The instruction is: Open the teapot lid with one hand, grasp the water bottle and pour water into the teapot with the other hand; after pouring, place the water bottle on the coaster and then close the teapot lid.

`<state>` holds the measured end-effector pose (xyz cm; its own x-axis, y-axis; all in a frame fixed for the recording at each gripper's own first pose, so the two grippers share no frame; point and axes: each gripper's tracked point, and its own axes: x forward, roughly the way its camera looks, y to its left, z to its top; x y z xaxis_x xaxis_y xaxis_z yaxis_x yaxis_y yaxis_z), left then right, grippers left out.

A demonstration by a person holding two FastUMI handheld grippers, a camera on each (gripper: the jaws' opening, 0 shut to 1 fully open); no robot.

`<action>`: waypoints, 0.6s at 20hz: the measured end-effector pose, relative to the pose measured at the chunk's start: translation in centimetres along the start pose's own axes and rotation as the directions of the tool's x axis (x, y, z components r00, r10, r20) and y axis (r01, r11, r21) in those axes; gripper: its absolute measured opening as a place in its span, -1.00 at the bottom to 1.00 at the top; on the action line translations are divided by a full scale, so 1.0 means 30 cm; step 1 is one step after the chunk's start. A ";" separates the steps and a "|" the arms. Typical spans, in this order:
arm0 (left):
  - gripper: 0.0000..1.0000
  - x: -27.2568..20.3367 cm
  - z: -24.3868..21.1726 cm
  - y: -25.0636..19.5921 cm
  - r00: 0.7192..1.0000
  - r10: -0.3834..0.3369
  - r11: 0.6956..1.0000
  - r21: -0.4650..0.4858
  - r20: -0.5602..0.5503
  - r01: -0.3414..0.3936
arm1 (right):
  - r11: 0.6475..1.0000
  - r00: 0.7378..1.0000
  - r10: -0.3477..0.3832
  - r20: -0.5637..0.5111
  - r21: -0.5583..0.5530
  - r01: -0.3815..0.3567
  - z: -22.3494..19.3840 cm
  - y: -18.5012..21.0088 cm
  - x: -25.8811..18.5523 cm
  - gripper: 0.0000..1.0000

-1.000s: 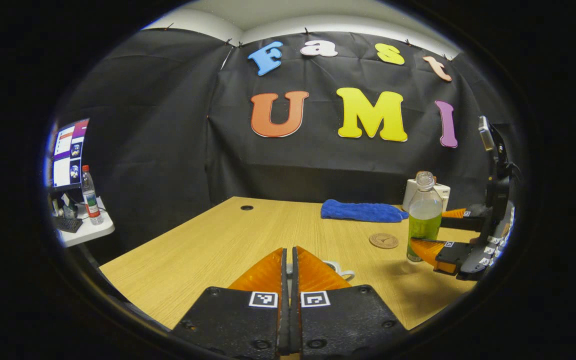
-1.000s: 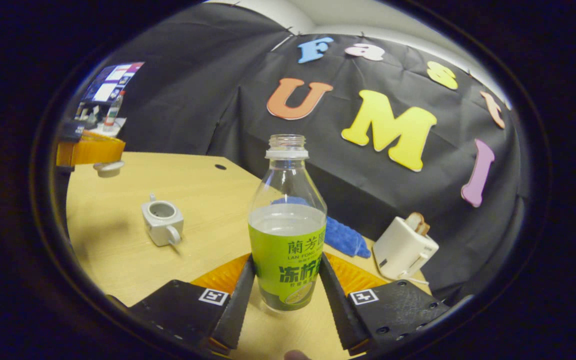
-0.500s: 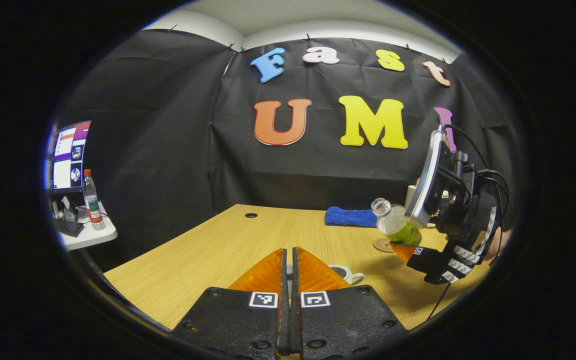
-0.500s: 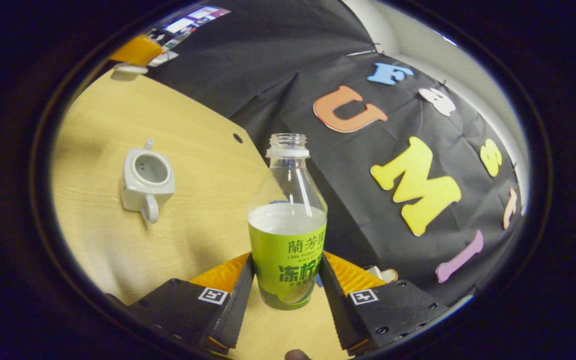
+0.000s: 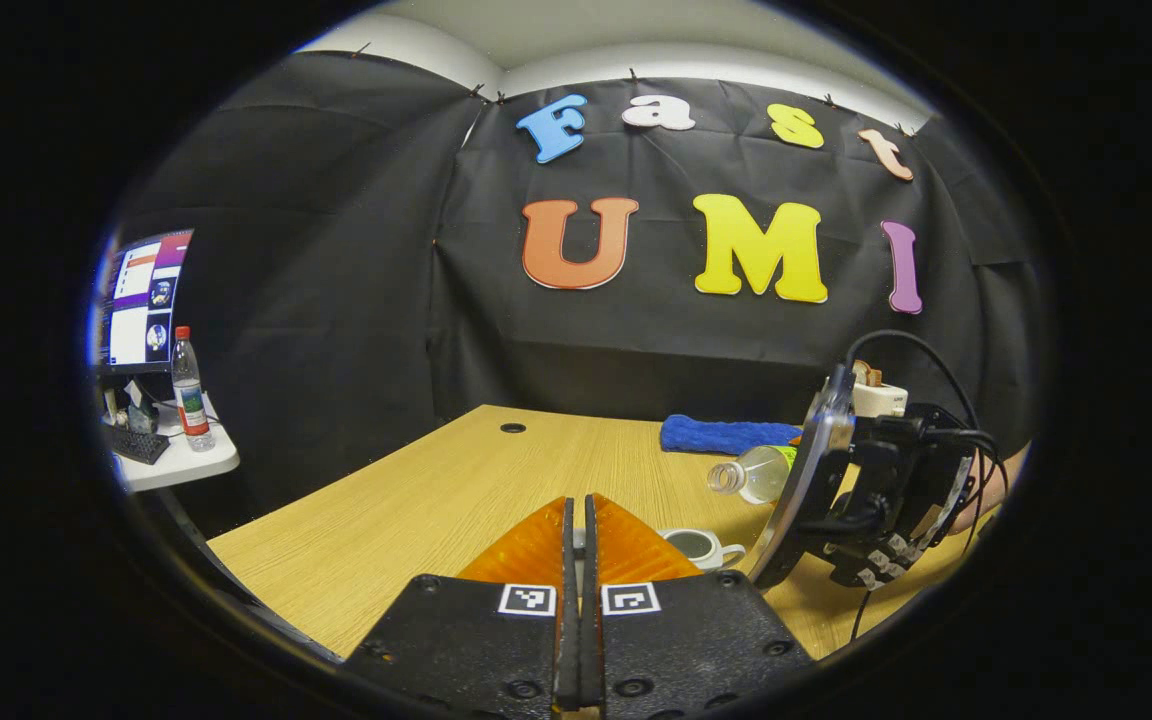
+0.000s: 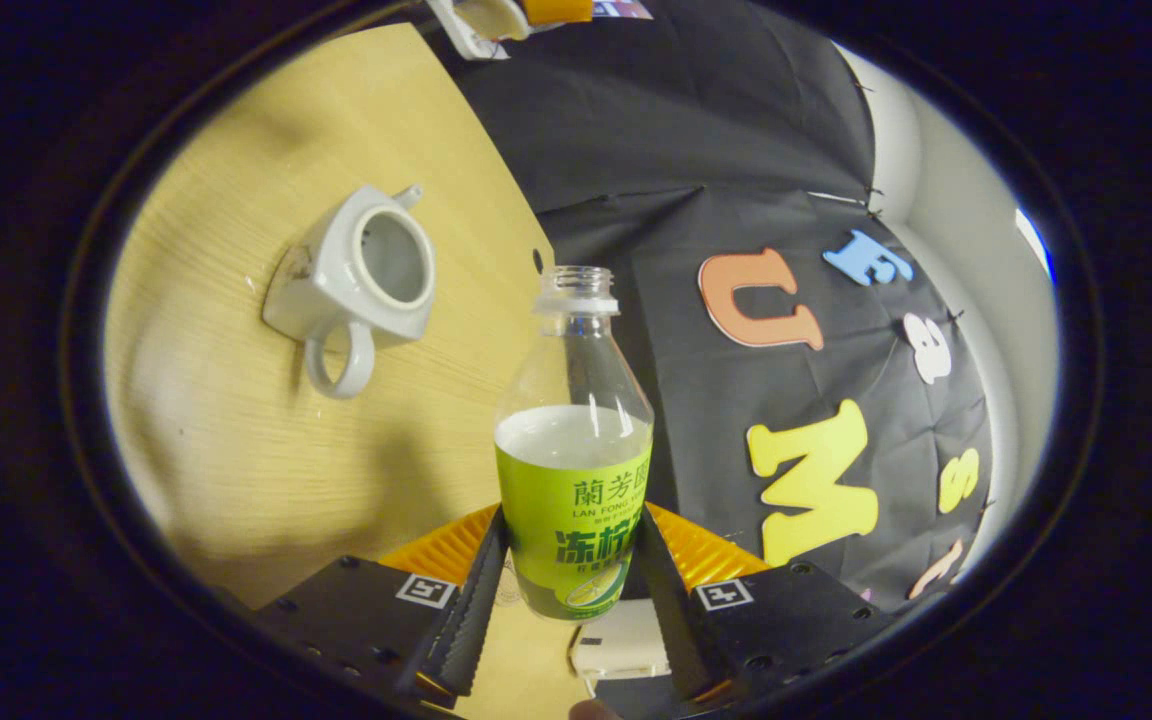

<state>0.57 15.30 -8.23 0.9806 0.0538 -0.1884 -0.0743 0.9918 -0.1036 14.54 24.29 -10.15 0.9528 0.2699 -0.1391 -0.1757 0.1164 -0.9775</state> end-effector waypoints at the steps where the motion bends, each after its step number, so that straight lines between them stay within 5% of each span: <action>1: -0.95 0.000 -0.003 0.000 1.000 -0.002 1.000 -0.001 -0.001 0.002 | 1.000 1.000 -0.003 0.008 -0.018 0.003 0.006 0.003 0.000 0.43; 12: -0.95 -0.007 0.004 0.024 1.000 0.005 1.000 -0.018 0.008 -0.005 | 0.948 0.995 -0.072 0.069 -0.307 0.090 0.036 -0.054 0.003 0.46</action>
<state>0.35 16.02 -8.14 0.9817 0.0596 -0.1808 -0.0822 0.9894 -0.1200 14.64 25.17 -8.41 0.9436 0.3261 -0.0573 -0.0051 -0.1586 -0.9873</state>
